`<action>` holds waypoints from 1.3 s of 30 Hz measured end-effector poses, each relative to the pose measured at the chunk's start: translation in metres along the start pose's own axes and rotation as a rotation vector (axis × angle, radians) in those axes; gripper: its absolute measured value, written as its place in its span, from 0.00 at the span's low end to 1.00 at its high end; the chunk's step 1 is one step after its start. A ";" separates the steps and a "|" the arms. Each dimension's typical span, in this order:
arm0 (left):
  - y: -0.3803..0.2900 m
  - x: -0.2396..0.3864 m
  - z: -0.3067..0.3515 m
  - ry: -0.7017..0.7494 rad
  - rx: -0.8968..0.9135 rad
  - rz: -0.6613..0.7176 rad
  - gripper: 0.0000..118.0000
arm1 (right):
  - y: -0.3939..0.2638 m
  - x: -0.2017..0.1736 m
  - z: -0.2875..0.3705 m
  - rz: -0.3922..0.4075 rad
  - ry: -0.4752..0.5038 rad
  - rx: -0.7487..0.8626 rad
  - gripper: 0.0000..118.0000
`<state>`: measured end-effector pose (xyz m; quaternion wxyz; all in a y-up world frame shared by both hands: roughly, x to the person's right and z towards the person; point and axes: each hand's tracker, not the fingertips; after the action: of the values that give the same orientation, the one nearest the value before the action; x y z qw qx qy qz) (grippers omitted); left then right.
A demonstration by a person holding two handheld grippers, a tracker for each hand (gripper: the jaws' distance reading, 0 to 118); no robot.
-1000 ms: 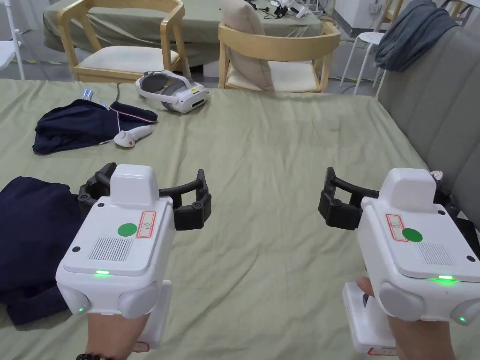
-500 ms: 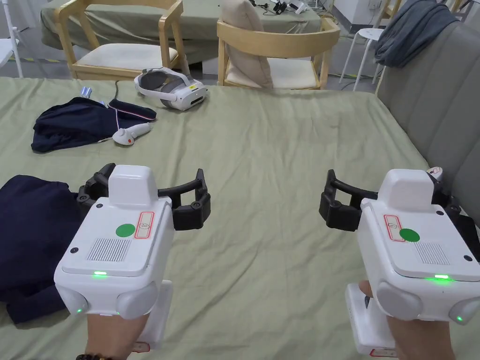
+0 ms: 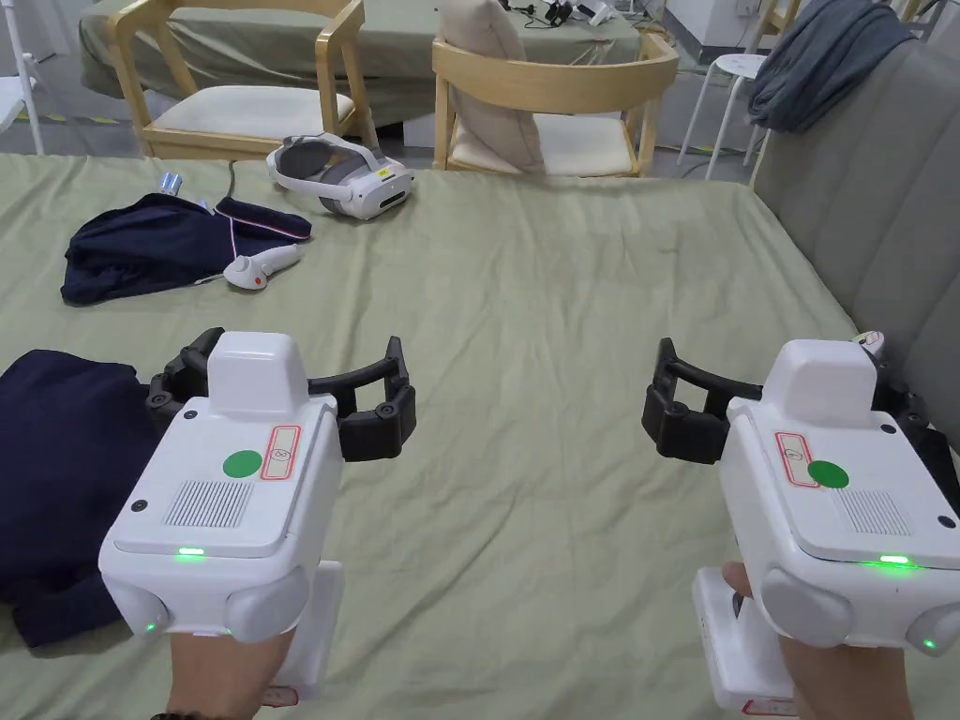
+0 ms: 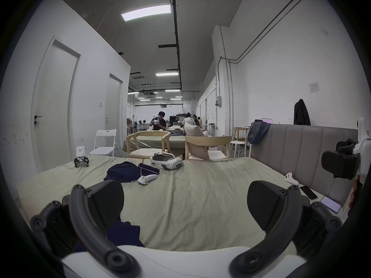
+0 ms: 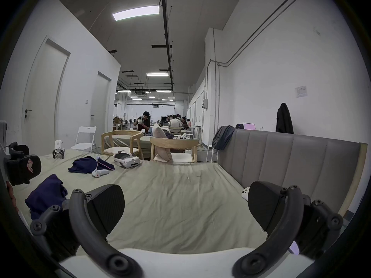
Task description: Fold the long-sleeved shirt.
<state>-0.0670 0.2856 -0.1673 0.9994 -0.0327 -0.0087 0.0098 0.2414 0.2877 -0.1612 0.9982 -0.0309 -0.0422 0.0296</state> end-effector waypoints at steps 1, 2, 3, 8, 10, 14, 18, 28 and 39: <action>0.000 0.000 0.001 0.001 0.002 0.002 0.94 | 0.000 0.000 0.000 -0.002 -0.001 0.002 1.00; 0.000 -0.001 0.001 0.002 0.003 0.003 0.94 | 0.000 0.000 0.000 -0.003 -0.002 0.003 1.00; -0.001 -0.001 0.001 0.003 0.003 0.002 0.94 | 0.000 0.000 0.000 -0.005 -0.002 0.004 1.00; -0.002 -0.002 0.002 -0.002 -0.001 0.003 0.94 | 0.000 0.000 0.002 -0.007 -0.004 0.010 1.00; -0.002 -0.001 0.002 0.002 -0.001 0.002 0.94 | 0.000 0.000 0.002 -0.002 -0.005 0.009 1.00; -0.001 -0.001 0.002 -0.004 -0.001 -0.001 0.94 | -0.001 0.000 0.001 -0.003 -0.007 0.011 1.00; 0.000 0.000 0.002 -0.003 0.006 -0.008 0.94 | -0.001 0.001 0.002 -0.016 -0.007 0.017 1.00; -0.001 -0.001 0.002 -0.008 0.006 0.007 0.94 | -0.003 0.001 0.003 -0.012 -0.009 0.021 1.00; -0.001 -0.002 0.001 -0.016 0.013 0.015 0.94 | -0.004 -0.001 0.003 0.004 -0.022 0.019 1.00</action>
<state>-0.0690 0.2842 -0.1664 0.9994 -0.0260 -0.0162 0.0177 0.2404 0.2841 -0.1580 0.9978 -0.0212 -0.0529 0.0325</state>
